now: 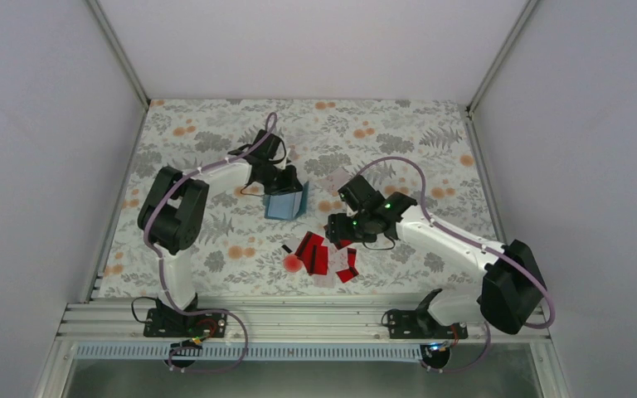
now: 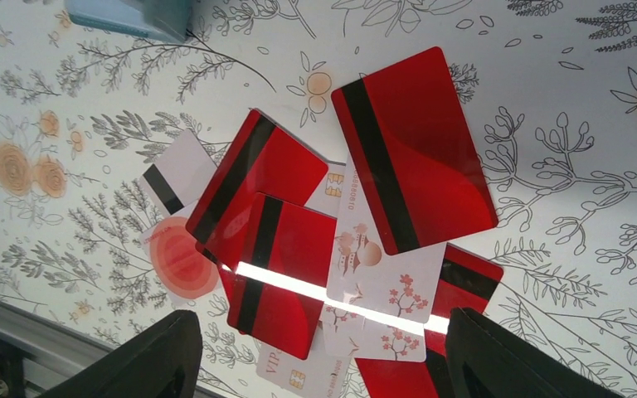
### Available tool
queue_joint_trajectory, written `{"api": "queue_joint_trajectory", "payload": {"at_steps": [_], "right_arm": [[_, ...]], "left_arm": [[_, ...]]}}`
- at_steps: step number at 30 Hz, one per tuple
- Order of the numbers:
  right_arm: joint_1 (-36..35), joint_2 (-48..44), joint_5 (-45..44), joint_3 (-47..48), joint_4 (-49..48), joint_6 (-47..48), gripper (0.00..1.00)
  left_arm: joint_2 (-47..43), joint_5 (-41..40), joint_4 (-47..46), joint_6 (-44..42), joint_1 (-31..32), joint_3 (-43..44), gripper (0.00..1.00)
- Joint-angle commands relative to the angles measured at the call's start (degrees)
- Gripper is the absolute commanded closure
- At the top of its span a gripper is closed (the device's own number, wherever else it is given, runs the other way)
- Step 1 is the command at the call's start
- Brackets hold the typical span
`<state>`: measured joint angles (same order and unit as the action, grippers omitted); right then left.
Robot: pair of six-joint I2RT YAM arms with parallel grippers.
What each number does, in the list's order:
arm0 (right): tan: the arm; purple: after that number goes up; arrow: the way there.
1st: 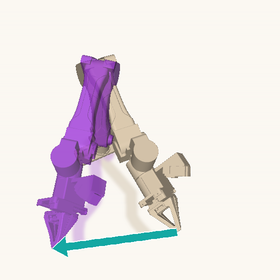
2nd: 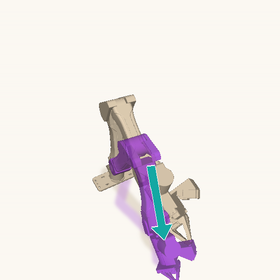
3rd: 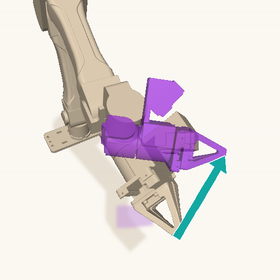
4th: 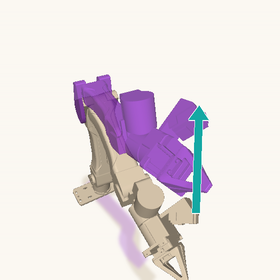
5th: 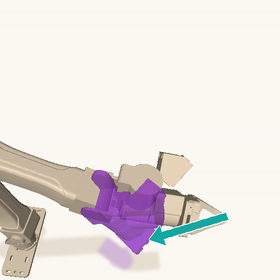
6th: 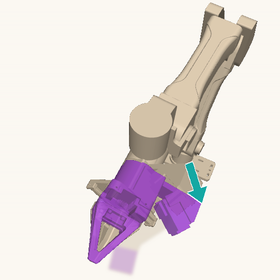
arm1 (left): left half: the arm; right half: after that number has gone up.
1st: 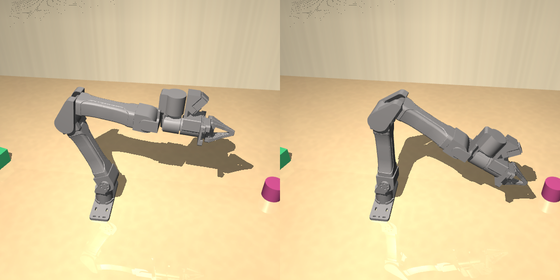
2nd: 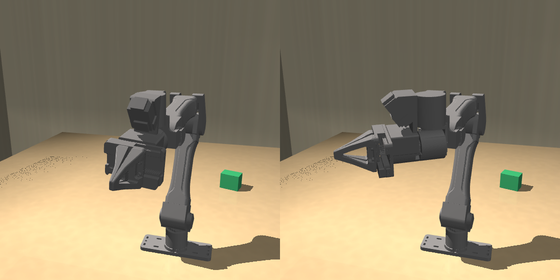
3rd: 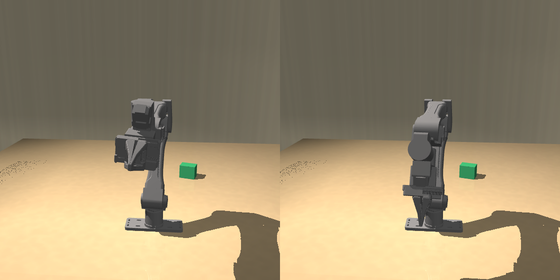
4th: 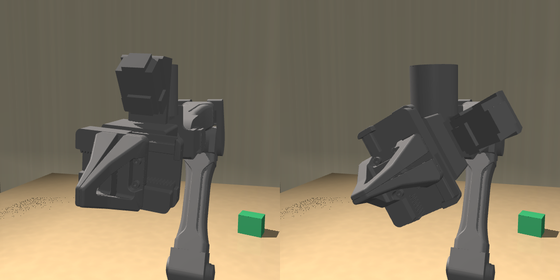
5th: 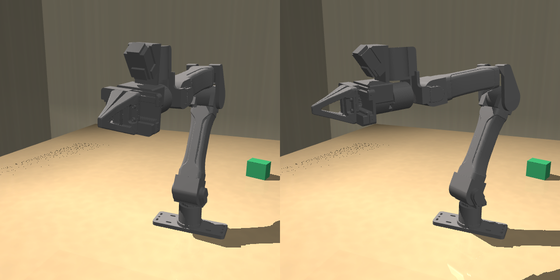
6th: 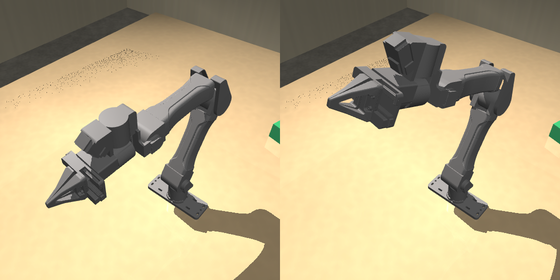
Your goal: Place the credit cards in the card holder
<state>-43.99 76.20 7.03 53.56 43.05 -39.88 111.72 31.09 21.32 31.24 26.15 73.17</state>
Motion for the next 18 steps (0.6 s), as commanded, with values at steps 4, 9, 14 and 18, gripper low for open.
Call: {"api": "queue_joint_trajectory", "payload": {"at_steps": [4, 9, 14, 18], "right_arm": [[-1.3, 2.7, 0.3, 2.1, 0.0, 2.0, 0.25], [-4.5, 5.8, -0.8, 3.1, 3.1, -2.8, 0.23], [-9.6, 8.6, -3.0, 4.6, 6.0, -11.7, 0.21], [-13.7, 12.0, -3.6, 7.7, 9.9, -18.3, 0.16]], "left_arm": [[0.8, -7.1, 6.5, -6.0, 1.4, 0.9, 0.91], [1.6, -7.2, 7.7, -6.9, 2.0, 2.2, 0.91], [1.2, -7.2, 8.6, -7.5, 2.1, 1.8, 0.91], [0.8, -7.5, 10.6, -7.8, 2.0, 1.6, 0.91]]}}
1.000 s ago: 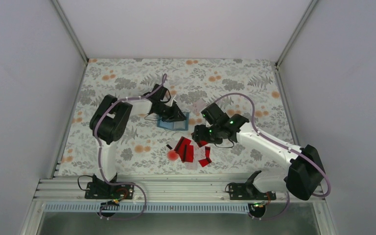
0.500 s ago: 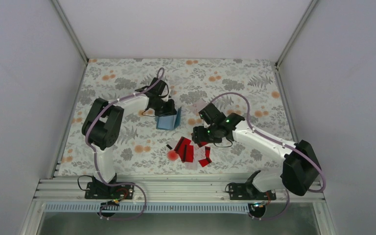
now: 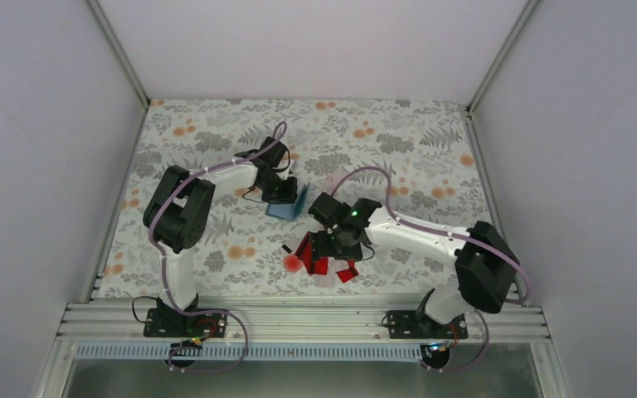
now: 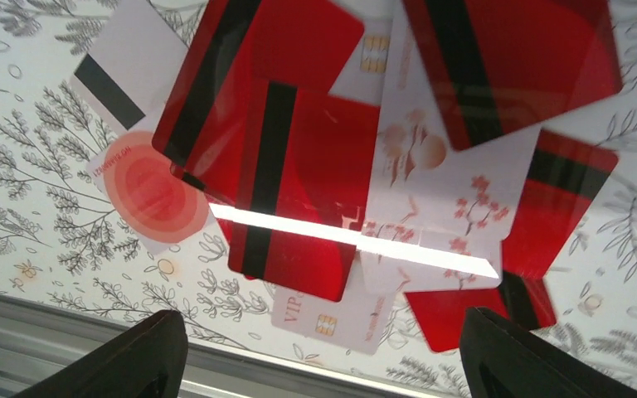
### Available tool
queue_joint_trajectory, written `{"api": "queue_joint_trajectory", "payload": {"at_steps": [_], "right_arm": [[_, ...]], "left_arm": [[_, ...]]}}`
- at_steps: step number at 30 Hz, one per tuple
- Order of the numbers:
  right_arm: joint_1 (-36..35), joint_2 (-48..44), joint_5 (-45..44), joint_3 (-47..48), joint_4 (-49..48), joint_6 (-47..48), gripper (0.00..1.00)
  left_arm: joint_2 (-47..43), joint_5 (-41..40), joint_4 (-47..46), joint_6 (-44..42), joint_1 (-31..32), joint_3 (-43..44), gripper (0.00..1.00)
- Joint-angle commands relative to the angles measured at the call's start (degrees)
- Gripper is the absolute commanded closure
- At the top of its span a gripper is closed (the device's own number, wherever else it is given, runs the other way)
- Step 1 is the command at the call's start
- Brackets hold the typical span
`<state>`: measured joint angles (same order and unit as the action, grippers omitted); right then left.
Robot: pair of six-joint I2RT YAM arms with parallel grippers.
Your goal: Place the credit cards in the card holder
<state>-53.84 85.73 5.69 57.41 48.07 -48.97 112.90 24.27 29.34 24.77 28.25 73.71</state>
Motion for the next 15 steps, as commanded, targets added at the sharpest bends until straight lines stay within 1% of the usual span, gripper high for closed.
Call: {"api": "queue_joint_trajectory", "payload": {"at_steps": [1, 2, 5, 11, 15], "right_arm": [[-4.4, 3.0, -2.7, 4.6, 6.0, -10.6, 0.13], [-5.4, 3.4, -2.8, 5.0, 6.5, -11.9, 0.12], [-6.4, 4.2, -1.3, 4.5, 5.2, -14.2, 0.11], [-7.7, 7.7, 0.0, 5.4, 3.5, -15.0, 0.1], [-8.6, 9.2, 1.1, 5.7, 1.5, -16.6, 0.12]], "left_arm": [[-0.8, -0.5, 2.4, -1.3, -0.1, 0.6, 0.9], [-1.2, -0.4, 2.2, -1.4, -0.1, 0.2, 0.9], [-1.9, -0.5, 1.9, -1.6, -0.1, -0.5, 0.9], [-2.2, -0.9, 1.4, -2.3, -0.1, -1.5, 0.9], [-2.3, -0.6, 0.9, -2.7, -0.1, -1.7, 0.9]]}}
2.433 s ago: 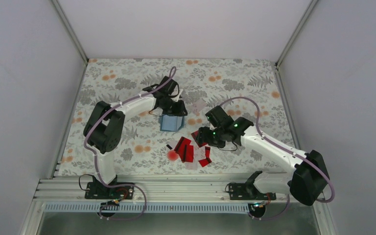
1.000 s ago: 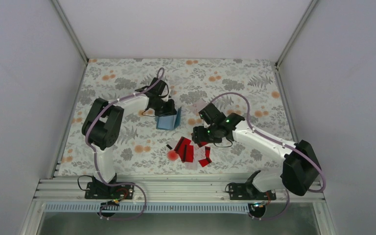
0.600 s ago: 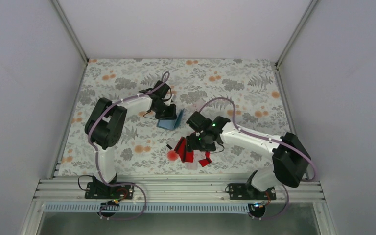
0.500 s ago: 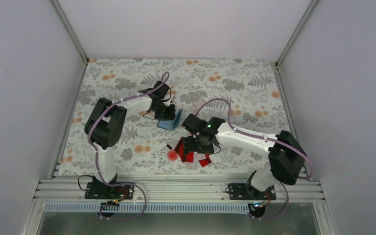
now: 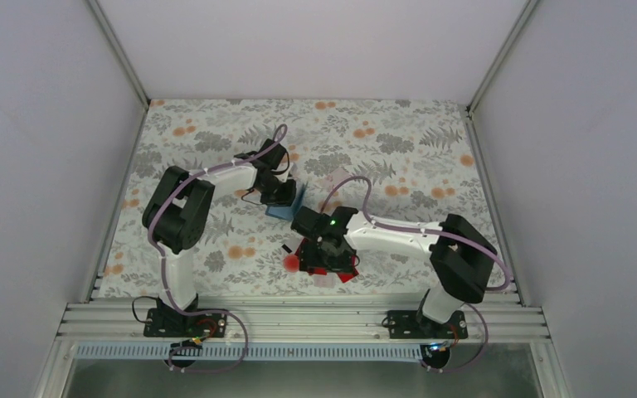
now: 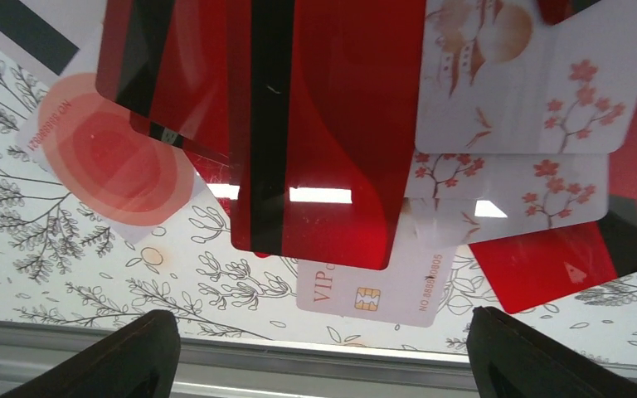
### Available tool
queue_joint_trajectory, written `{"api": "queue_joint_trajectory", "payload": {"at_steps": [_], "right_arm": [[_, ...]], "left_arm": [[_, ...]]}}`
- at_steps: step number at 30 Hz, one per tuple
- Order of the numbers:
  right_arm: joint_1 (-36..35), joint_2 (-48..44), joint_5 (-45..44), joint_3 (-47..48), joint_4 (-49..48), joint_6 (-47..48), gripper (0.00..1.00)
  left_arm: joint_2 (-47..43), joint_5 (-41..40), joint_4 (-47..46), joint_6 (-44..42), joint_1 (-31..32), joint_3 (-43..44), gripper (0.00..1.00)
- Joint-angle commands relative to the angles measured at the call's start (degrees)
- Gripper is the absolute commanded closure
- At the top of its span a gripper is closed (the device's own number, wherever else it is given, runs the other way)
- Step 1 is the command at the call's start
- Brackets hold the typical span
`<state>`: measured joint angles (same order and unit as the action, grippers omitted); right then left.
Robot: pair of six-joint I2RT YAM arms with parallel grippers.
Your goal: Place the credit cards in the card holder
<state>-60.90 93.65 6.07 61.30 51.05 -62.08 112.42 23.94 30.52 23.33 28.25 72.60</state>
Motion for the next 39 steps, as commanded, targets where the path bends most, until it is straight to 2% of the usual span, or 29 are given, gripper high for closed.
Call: {"api": "queue_joint_trajectory", "payload": {"at_steps": [1, 9, 39], "right_arm": [[-1.8, 3.2, 0.6, 2.3, -1.6, -3.9, 0.13], [-2.0, 6.4, -1.2, 4.5, -0.1, -7.6, 0.2], [-0.9, 11.7, -2.7, 4.8, -1.3, -7.0, 0.27]], "left_arm": [[-1.8, -0.2, -0.3, -1.5, -0.1, -0.6, 0.9], [-2.1, -0.1, 0.8, -3.0, -0.2, 0.4, 0.9], [-3.5, 0.1, 2.4, -4.4, -0.8, 0.9, 0.9]]}}
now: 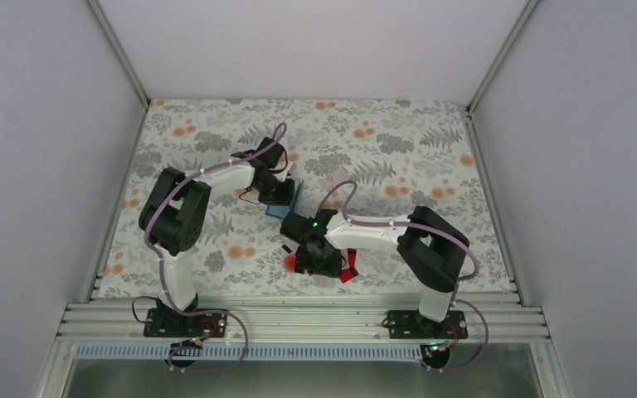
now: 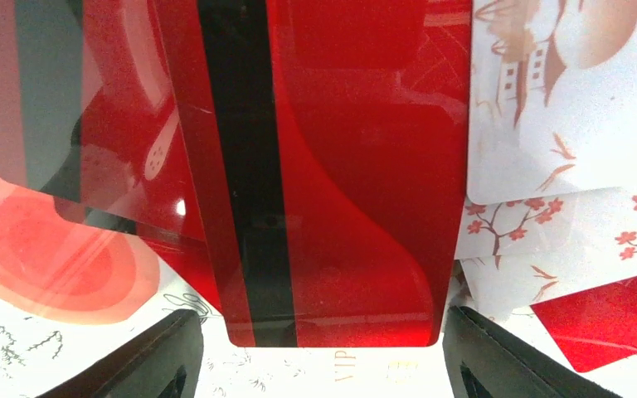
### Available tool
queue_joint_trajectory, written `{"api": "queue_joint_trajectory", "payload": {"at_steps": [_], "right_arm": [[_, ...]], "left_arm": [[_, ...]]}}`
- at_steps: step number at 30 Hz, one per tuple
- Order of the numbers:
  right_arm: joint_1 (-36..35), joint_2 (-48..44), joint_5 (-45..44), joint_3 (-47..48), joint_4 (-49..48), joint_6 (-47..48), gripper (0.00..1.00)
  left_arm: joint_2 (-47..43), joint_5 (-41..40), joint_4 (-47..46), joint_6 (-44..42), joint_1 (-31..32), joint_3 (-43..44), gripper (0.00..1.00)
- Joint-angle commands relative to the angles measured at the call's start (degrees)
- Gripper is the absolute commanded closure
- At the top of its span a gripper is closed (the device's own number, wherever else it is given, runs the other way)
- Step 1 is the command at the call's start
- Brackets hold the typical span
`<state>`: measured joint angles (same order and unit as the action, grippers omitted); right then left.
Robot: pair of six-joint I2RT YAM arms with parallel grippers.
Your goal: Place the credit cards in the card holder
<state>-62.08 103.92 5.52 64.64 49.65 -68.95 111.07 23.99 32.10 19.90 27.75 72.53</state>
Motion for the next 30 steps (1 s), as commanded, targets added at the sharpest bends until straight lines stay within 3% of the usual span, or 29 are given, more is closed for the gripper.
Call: {"api": "queue_joint_trajectory", "payload": {"at_steps": [1, 14, 30], "right_arm": [[0.4, 1.7, -2.3, 1.8, 0.3, 0.1, 0.27], [0.9, 5.0, -3.8, 5.0, 5.2, 1.3, 0.27], [2.4, 6.6, -4.1, 4.2, 3.4, 1.1, 0.32]], "left_arm": [[-2.2, 0.0, 0.8, -1.0, -0.3, 0.9, 0.9], [-2.2, 0.4, 0.0, -0.7, -0.4, 0.6, 0.9], [-0.6, 1.2, -0.7, -0.7, -0.5, 0.5, 0.9]]}}
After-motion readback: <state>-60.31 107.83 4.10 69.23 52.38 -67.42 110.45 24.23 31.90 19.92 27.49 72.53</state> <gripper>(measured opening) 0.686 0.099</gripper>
